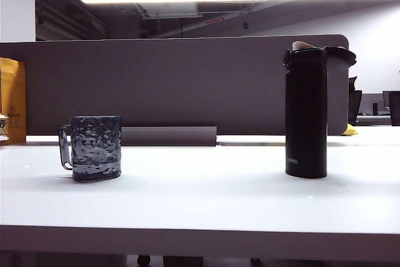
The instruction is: Pick up the black thermos, pour some water into the cup, then place the black thermos back on the table.
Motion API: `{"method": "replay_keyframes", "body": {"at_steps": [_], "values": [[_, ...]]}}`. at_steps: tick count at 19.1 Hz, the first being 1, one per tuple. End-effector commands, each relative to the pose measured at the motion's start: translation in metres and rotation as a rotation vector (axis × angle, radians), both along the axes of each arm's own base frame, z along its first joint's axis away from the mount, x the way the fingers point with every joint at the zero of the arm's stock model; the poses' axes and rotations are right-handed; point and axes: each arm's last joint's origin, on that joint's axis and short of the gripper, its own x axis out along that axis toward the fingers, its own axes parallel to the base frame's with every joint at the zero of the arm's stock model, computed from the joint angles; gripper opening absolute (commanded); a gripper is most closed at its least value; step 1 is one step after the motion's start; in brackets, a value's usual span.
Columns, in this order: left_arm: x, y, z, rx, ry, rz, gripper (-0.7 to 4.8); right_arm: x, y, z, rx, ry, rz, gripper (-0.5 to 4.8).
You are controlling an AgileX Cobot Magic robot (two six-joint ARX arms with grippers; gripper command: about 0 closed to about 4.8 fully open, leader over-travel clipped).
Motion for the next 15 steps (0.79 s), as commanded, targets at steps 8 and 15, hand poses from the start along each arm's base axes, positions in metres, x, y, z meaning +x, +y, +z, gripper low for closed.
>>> {"method": "replay_keyframes", "body": {"at_steps": [8, 15], "values": [[0.0, 0.0, -0.001, -0.021, 0.017, -0.002, -0.06, 0.0, 0.0, 0.002, -0.014, -0.01, -0.001, 0.03], [-0.004, -0.003, 0.016, -0.219, -0.016, -0.124, 4.79, -0.008, 0.001, 0.034, -0.006, -0.089, 0.001, 4.79]]}}
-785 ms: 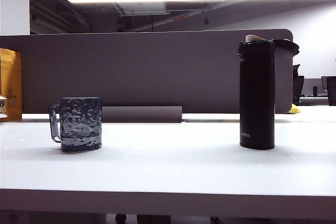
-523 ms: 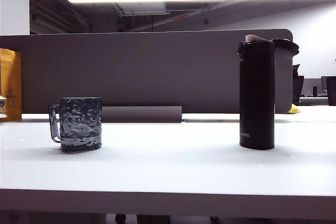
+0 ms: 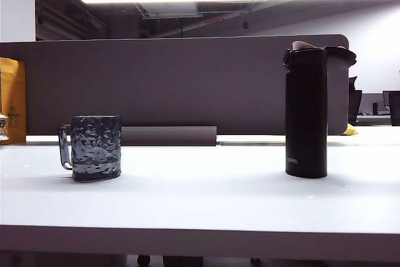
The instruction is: Pick up the black thermos, pour some water into the cup, then place the black thermos back on the table.
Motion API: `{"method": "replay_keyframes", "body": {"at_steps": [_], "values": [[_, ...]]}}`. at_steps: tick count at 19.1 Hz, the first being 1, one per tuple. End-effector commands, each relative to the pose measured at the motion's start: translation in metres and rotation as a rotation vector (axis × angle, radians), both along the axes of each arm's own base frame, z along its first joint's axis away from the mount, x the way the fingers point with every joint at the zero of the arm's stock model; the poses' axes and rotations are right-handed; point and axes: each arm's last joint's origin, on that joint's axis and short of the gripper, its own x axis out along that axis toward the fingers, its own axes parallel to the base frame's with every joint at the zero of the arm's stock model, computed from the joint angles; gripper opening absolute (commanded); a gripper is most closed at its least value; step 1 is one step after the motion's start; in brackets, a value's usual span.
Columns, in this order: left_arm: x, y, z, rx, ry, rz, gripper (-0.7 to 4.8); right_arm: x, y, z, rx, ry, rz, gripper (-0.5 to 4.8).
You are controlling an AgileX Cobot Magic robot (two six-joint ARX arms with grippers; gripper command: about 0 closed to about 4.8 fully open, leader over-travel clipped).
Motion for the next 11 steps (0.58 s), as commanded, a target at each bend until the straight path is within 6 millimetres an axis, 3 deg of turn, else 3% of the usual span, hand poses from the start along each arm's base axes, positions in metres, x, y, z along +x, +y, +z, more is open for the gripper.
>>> {"method": "replay_keyframes", "body": {"at_steps": [1, 7, 11], "values": [[-0.005, -0.003, 0.018, -0.131, -0.054, -0.115, 4.79, -0.008, 0.001, 0.031, 0.0, -0.098, 0.002, 4.79], [-0.015, -0.007, 0.051, -0.104, -0.13, -0.281, 4.79, -0.026, 0.003, 0.078, -0.012, -0.124, 0.048, 4.79], [-0.004, -0.01, 0.077, -0.055, -0.139, -0.363, 4.79, -0.032, 0.005, 0.123, -0.019, -0.124, 0.116, 4.79]]}}
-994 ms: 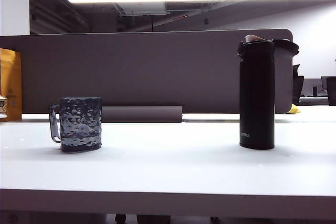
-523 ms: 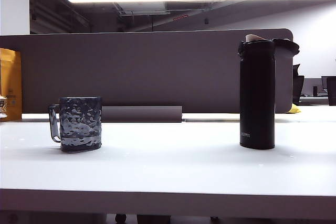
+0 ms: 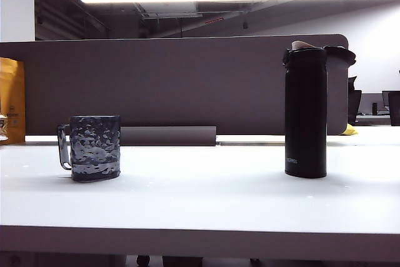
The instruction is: Pick up the black thermos, pour some water into the cup, then place the black thermos back on the table.
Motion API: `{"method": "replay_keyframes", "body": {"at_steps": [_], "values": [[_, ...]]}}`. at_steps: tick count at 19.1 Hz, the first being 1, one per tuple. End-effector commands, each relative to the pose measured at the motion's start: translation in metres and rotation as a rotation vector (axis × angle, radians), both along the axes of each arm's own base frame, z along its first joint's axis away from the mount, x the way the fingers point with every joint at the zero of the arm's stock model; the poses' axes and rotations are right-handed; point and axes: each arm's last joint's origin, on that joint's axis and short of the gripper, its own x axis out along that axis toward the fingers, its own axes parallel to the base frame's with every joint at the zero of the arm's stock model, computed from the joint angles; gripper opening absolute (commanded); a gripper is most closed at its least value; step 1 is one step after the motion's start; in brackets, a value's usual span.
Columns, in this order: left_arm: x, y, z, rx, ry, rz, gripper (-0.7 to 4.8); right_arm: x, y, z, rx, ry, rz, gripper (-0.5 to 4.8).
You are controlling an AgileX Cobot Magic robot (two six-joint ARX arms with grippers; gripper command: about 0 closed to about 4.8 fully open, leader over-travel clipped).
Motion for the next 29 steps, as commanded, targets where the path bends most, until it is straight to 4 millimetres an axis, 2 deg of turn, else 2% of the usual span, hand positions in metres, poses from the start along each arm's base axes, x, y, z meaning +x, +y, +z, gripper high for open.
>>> {"method": "replay_keyframes", "body": {"at_steps": [1, 4, 6, 9, 13, 14, 15, 16, 18, 21, 25, 29], "values": [[0.015, -0.004, 0.024, 0.042, -0.005, -0.105, 4.79, 0.001, 0.001, 0.033, -0.012, -0.004, 0.04, 4.79], [0.039, -0.012, 0.041, 0.061, 0.058, -0.218, 4.79, 0.011, 0.004, 0.056, -0.021, -0.051, 0.141, 4.79], [0.054, -0.022, 0.054, 0.078, 0.075, -0.273, 4.79, 0.022, 0.005, 0.064, 0.001, -0.069, 0.193, 4.79], [0.076, -0.049, 0.072, 0.199, 0.0, -0.337, 4.79, 0.041, 0.004, 0.059, 0.039, 0.006, 0.195, 4.79], [0.096, -0.098, 0.076, 0.282, 0.062, -0.397, 4.74, 0.067, 0.016, 0.048, 0.013, 0.104, 0.279, 4.79], [0.098, -0.106, 0.074, 0.288, 0.075, -0.419, 3.32, 0.073, 0.019, 0.045, 0.009, 0.113, 0.303, 4.79], [0.101, -0.114, 0.071, 0.297, 0.093, -0.445, 1.38, 0.083, 0.025, 0.041, 0.008, 0.139, 0.308, 4.79], [0.105, -0.119, 0.066, 0.306, 0.112, -0.458, 0.29, 0.09, 0.03, 0.038, -0.01, 0.155, 0.32, 4.79], [0.112, -0.123, 0.054, 0.341, 0.167, -0.46, 0.13, 0.106, 0.042, 0.029, -0.033, 0.207, 0.369, 4.79], [0.119, -0.127, 0.043, 0.426, 0.176, -0.453, -0.06, 0.136, 0.054, 0.008, -0.033, 0.293, 0.349, 4.79], [0.122, -0.128, 0.038, 0.449, 0.191, -0.45, -0.06, 0.169, 0.063, -0.015, -0.009, 0.33, 0.352, 4.79], [0.124, -0.129, 0.035, 0.454, 0.205, -0.434, -0.06, 0.192, 0.068, -0.045, -0.017, 0.425, 0.333, 4.79]]}}
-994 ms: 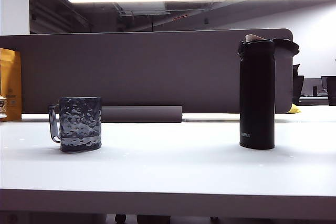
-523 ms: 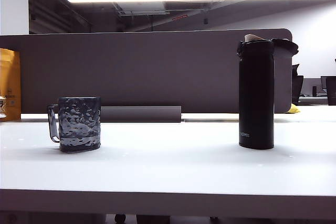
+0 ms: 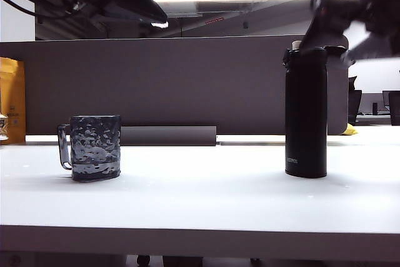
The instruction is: Pick up the black thermos, pour some water into the cup, then place the black thermos back on the table.
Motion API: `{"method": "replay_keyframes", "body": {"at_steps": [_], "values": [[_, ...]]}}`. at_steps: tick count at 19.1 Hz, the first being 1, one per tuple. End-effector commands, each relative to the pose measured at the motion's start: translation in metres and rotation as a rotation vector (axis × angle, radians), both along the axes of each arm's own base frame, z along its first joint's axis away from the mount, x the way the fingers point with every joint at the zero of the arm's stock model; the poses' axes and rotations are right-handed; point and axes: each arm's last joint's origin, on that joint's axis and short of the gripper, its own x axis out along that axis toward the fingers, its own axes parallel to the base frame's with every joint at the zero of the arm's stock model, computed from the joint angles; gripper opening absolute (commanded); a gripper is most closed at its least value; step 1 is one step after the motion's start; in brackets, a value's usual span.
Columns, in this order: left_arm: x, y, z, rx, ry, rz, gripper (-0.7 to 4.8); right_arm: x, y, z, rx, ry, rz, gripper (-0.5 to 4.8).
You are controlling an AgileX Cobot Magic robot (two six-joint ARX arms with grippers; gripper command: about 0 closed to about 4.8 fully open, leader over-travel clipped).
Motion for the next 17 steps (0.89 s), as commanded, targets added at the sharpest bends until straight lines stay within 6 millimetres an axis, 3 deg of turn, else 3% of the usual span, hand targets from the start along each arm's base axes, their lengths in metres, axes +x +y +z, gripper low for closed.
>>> {"method": "replay_keyframes", "body": {"at_steps": [1, 7, 13, 17], "values": [[0.0, 0.0, 0.004, -0.009, -0.024, 0.008, -0.06, 0.012, 0.003, -0.014, -0.011, 0.028, -0.026, 4.79], [0.002, 0.001, 0.003, 0.007, -0.029, 0.078, -0.05, 0.038, 0.008, -0.035, -0.051, -0.079, -0.014, 4.79], [0.002, 0.001, 0.003, 0.008, -0.028, 0.077, -0.05, 0.053, 0.012, -0.066, -0.058, -0.05, -0.012, 4.79], [0.002, 0.001, 0.003, 0.009, -0.027, 0.077, -0.05, 0.062, 0.014, -0.078, -0.057, -0.122, -0.006, 4.79]]}}
